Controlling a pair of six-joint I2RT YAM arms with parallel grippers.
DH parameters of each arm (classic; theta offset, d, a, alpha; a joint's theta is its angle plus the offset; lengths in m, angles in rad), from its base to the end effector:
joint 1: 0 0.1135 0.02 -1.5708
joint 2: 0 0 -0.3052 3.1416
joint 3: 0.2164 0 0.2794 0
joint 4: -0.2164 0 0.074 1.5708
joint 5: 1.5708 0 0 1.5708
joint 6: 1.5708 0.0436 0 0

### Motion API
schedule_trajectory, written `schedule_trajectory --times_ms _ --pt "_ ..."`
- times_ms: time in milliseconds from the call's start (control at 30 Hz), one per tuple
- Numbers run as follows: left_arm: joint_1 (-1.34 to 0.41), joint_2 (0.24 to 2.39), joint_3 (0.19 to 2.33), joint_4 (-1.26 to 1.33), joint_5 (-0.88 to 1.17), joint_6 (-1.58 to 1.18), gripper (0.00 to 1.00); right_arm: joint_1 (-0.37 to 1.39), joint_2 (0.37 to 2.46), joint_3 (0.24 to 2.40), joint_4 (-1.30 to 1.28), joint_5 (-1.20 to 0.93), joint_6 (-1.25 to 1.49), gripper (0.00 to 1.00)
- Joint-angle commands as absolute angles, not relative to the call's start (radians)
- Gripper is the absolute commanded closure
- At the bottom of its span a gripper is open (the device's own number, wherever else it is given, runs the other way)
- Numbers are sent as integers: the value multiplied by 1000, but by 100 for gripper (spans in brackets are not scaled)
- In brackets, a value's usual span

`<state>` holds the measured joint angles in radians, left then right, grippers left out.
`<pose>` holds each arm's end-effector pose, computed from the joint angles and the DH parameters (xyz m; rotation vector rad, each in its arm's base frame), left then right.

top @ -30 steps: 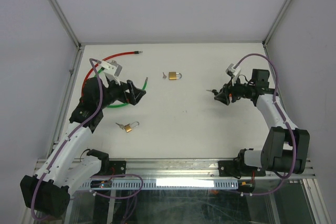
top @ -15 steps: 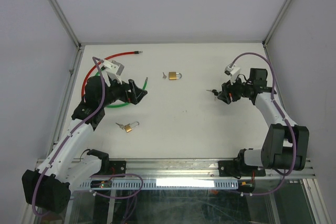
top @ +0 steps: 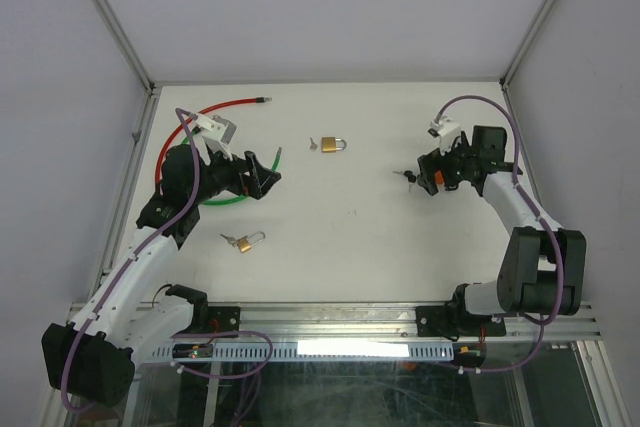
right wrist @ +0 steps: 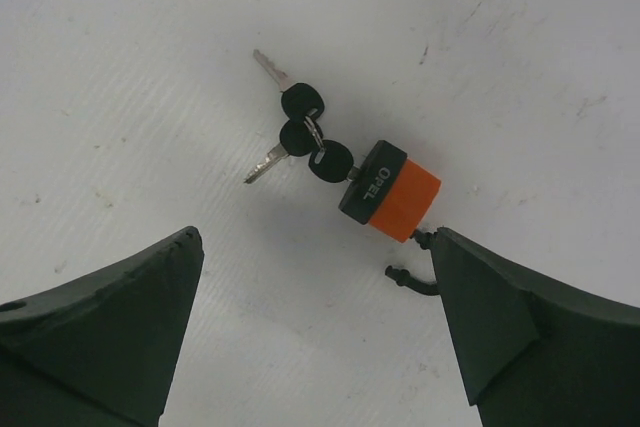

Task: Lock with the key
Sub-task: Pick up the lock from the center of the board.

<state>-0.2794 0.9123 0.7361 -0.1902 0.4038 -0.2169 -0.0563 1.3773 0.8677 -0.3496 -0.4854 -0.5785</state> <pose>0.2057 -0.0768 0.3252 0.3360 1.9452 -0.7179 0.3030 0.0033 0.2470 -0.8019 2.1777 0.2755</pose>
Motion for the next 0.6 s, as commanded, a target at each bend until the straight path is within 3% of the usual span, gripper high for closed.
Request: schedule_trajectory --times_ms 0,567 --pt "-267 904 734 -145 430 -217 1 -55 1350 866 -249 -419 -580 0" --pt "-265 880 724 -124 489 -245 1 -89 1545 935 -130 -266 -40 19"
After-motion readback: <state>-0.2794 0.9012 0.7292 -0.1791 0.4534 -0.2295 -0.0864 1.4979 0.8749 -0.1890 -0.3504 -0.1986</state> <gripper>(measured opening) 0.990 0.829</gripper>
